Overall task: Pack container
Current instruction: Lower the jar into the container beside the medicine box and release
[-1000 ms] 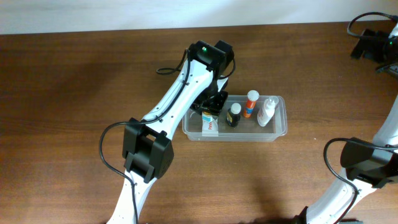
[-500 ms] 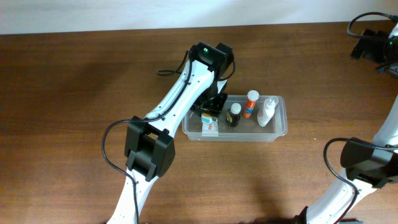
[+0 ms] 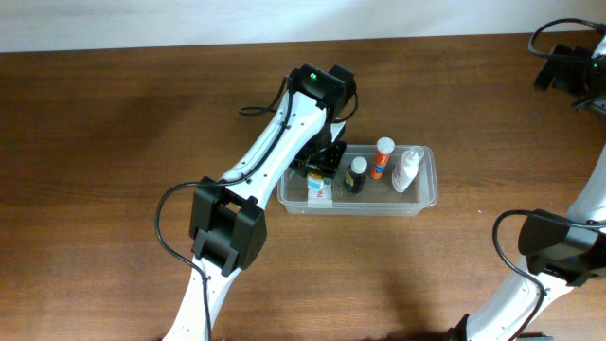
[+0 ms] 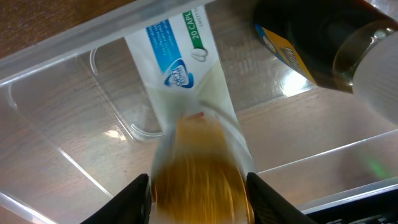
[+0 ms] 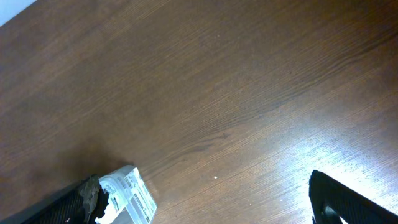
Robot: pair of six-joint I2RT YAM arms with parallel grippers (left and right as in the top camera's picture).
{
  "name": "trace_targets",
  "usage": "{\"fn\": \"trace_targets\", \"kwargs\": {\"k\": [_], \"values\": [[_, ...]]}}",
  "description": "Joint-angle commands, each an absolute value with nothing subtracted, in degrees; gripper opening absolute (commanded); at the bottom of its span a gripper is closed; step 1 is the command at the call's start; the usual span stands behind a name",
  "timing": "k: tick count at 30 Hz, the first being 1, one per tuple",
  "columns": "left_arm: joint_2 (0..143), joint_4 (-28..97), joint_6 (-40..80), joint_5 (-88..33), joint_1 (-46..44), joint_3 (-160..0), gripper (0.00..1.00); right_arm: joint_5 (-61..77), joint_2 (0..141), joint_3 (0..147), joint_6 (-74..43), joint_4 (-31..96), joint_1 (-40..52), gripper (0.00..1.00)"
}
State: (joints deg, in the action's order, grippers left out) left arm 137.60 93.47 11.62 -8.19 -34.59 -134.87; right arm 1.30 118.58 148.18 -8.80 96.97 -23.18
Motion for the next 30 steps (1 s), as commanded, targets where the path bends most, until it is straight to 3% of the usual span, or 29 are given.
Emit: {"fn": "trace_targets", "kwargs": {"k": [1,17,26,30], "values": [[138.12,93.49,11.99,-8.4,-34.74,-134.82,0.49,0.97,118.43,148.11,-9.1,97.3,-23.27,0.98],[138.1,91.77,11.9,-8.32,-34.57,-135.96,0.49,0.97,118.43,148.11,-9.1,97.3,-23.27,0.98],[137.93,96.73,10.17,-7.07,-34.24,-148.44,0.5,0.97,118.43,148.14,-9.1,97.3,-23.27,0.98],[135.15,96.73,9.91,-6.22,-33.06,-153.45,0.59,0.97,118.43,148.11,-9.1,97.3,-23.27,0.98]]}}
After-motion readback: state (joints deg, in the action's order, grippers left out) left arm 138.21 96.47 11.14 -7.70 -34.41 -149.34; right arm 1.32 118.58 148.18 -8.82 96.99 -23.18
